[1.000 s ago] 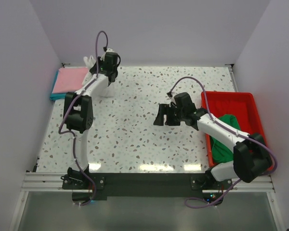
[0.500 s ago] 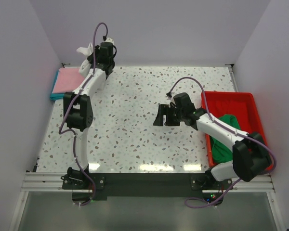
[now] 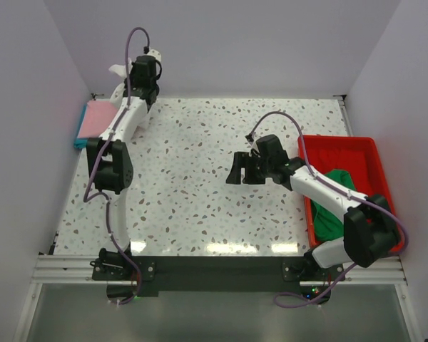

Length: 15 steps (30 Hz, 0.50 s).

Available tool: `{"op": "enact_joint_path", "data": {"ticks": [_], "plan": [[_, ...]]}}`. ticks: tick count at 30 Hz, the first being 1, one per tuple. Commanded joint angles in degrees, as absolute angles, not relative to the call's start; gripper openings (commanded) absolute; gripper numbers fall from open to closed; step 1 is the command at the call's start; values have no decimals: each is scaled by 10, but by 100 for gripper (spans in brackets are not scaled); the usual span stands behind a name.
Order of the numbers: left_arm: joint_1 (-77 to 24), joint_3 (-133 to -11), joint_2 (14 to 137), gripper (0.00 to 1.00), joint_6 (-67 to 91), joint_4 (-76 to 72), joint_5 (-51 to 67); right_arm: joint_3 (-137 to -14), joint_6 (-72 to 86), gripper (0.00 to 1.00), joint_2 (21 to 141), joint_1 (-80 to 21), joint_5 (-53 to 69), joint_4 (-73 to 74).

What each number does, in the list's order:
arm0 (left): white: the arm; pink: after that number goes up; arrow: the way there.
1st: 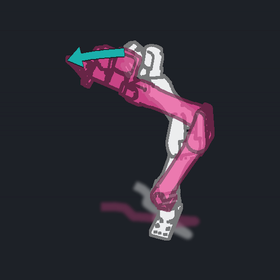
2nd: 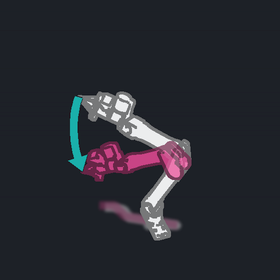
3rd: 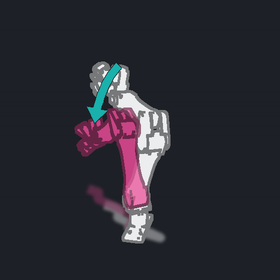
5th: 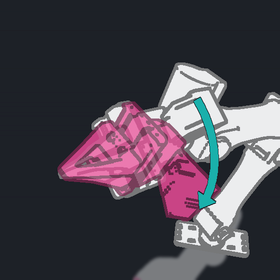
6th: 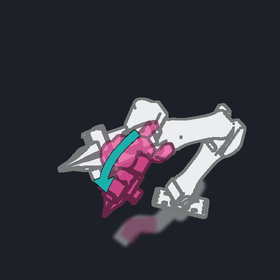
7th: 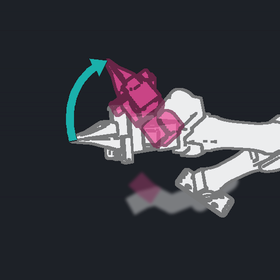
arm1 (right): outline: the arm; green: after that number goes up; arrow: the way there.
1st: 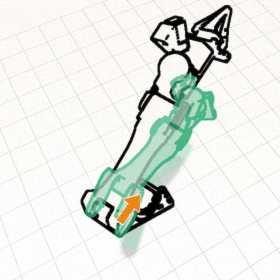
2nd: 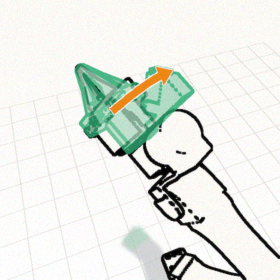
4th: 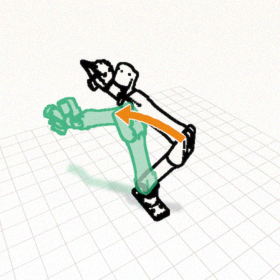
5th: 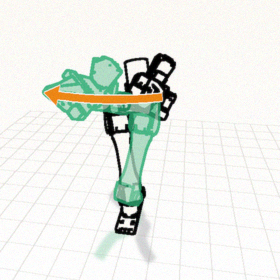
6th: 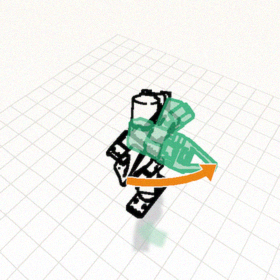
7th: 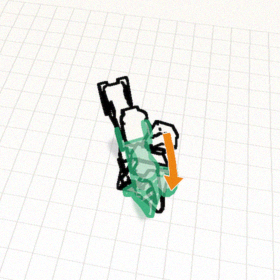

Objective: Fold and stack the t-shirts
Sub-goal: Neatly place the folded tshirt to the corner

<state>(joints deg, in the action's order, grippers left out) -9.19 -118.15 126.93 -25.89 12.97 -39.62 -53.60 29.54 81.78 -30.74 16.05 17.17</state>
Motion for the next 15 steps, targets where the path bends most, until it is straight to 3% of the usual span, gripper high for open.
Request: {"op": "enact_joint_path", "data": {"ticks": [1,15], "plan": [[-75,-1214,1223,0,-243,140,-365,-571,297,74,819,-311,162,171],[-11,-1215,1239,0,-232,157,-298,-590,294,74,857,-314,154,175]]}}
